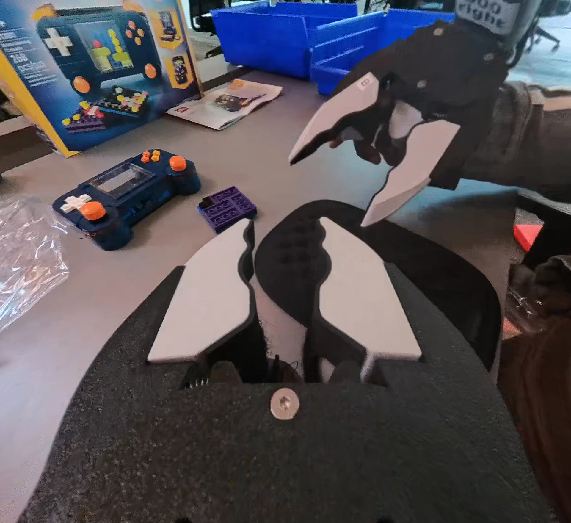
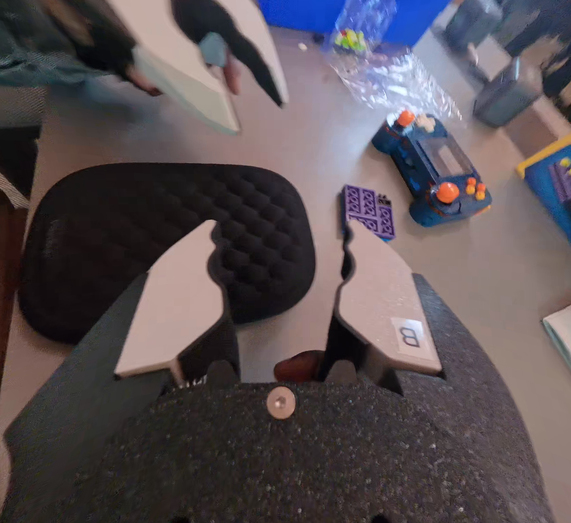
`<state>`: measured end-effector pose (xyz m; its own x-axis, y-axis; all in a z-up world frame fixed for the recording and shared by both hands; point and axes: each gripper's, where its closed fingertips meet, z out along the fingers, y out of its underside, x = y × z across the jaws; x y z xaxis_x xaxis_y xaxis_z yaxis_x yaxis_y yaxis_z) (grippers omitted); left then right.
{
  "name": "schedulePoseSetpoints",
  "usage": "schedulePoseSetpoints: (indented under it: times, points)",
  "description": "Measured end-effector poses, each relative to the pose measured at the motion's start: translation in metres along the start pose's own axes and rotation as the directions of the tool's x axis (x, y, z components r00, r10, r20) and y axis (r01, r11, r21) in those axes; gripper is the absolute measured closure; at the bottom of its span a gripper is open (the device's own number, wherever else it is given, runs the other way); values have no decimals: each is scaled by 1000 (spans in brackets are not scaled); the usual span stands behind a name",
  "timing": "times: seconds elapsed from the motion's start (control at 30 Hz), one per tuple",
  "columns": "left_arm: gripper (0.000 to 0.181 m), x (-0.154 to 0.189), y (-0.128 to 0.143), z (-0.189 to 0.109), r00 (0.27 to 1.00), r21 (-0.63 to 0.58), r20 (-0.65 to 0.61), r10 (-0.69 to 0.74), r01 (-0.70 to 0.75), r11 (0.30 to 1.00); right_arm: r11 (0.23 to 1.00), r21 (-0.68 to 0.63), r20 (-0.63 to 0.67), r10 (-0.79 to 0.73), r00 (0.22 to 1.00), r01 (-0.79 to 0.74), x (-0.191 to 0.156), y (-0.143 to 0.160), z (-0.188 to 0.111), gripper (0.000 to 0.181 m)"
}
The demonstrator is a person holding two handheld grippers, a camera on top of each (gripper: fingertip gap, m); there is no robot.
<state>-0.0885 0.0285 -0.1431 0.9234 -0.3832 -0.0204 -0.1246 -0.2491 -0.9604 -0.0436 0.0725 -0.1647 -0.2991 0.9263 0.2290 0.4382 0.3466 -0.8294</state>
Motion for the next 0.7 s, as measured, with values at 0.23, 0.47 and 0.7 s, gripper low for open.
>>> schedulePoseSetpoints:
  times: [0.23,0.47,0.7]
  points:
    - [135,10,0,-5,999,93,44,-1,-3,996,943,10,-39,332,943,-332,80,18,33,106]
    - [122,12,-9,-17,996,178,22,-84,79,981,963,-170,-31,206,978,-209,73,38,72,128]
    - [129,1,-20,-29,976,219,66,-205,187,958,955,-43,-246,-294,923,293,45,-22,26,129]
